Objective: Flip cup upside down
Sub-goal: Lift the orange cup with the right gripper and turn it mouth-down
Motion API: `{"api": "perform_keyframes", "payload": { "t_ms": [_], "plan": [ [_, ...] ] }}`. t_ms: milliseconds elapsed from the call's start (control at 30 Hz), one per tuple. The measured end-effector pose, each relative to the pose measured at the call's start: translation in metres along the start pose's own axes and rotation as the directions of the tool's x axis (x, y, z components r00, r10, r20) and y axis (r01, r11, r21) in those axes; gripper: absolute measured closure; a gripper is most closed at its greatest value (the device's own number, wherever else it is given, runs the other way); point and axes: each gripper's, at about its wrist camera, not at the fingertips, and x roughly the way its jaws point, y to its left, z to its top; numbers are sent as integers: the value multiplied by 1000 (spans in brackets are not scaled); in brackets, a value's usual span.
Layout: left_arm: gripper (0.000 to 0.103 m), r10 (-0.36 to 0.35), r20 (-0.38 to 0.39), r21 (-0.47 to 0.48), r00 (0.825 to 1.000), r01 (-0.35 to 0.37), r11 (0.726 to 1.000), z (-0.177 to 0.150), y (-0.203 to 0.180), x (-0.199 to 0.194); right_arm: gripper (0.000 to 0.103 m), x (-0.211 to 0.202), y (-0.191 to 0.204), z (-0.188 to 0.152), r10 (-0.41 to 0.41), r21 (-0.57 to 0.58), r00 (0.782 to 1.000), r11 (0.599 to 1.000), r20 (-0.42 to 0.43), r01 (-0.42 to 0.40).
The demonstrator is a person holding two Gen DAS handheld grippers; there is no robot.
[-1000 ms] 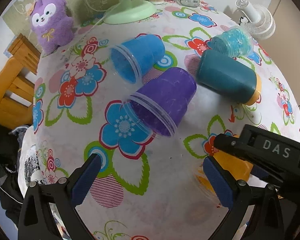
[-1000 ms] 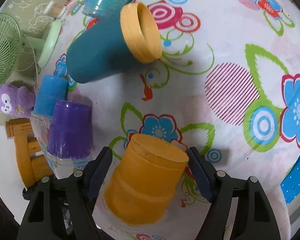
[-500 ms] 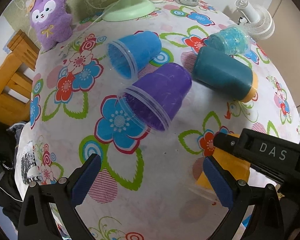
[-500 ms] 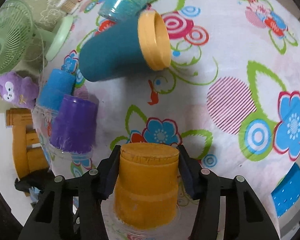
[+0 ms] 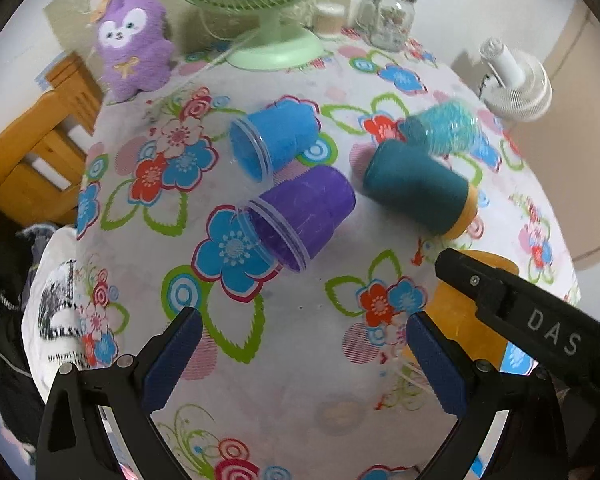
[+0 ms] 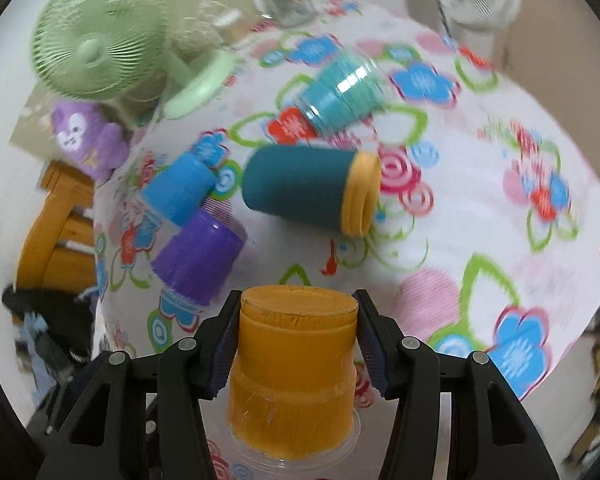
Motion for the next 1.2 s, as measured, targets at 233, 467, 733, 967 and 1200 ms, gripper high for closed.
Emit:
{"api": "perform_keyframes", "payload": {
  "t_ms": [233,467,733,967,1200],
  "plan": [
    [0,39,43,-152,998,-32,988,-7,-13,-28,46,-35,-8,13,50,-151,998,988,29,-45],
    [1,90,107,-264,990,-59,963,-17,-30,-57,46,-67,-12,21,110,-313,993,945,46,-90],
    [0,145,170,-357,975,-77,931,-30,-48,-81,46,-98,-14,23,196,-478,977,868,84,-133],
    [0,195,208,-341,958,-116,933,-36,-54,-104,46,-116,-21,26,258,-541,957,828,134,-147],
    [0,216,209,-322,954,-141,936,-41,-45,-105,46,-122,-22,15,298,-575,930,808,214,-127]
  ]
}}
